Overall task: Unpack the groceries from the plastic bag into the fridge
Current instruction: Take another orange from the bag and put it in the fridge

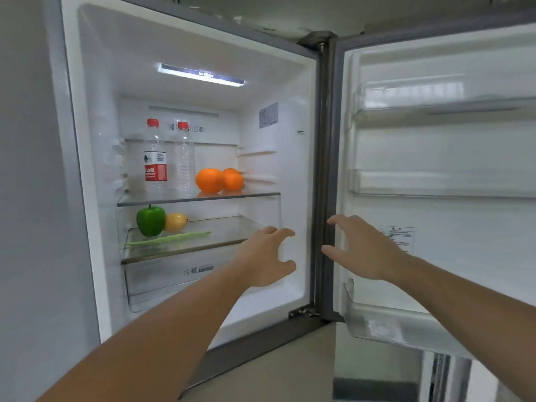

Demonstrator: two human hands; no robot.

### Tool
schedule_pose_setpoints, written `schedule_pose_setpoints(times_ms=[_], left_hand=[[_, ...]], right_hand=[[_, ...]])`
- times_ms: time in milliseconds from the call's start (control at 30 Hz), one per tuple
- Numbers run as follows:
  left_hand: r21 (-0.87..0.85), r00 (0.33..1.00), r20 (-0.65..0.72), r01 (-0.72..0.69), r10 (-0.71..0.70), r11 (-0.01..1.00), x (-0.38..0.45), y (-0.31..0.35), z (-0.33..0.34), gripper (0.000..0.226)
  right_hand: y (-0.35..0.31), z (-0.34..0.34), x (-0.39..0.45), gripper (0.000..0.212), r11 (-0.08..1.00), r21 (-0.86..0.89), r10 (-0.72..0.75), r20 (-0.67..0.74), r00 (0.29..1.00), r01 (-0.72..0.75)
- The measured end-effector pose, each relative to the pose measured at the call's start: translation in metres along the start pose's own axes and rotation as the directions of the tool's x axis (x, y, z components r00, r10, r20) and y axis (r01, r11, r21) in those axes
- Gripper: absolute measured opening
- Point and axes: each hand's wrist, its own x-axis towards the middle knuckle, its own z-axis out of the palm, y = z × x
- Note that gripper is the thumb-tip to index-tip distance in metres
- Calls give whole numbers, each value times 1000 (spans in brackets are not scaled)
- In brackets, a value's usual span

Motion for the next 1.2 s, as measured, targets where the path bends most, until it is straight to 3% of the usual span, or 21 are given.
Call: schedule_pose_setpoints(times_ms=[367, 567, 700, 900, 1200], left_hand=[[-185, 943, 71, -309, 327, 933, 25, 100, 49, 66], [-265, 881, 70, -435, 467, 861, 56, 130, 83, 65], [-300, 824, 72, -519, 562, 800, 71, 153, 109, 61], [-366, 683, 88, -655, 725, 661, 70, 201, 147, 58], [-524, 401, 91, -760, 912, 386, -21, 345, 172, 61]], right_hand=[[66, -64, -94, 60, 939, -170, 294, -49, 955, -298], [89, -68, -110, 56, 826, -140, 525, -161, 836, -546], [101, -53, -126, 57, 699, -298, 614, -216, 759, -650], [113, -67, -201, 55, 477, -342, 760, -301, 576, -809], [79, -126, -384, 58, 79, -240, 840, -507, 194, -968]])
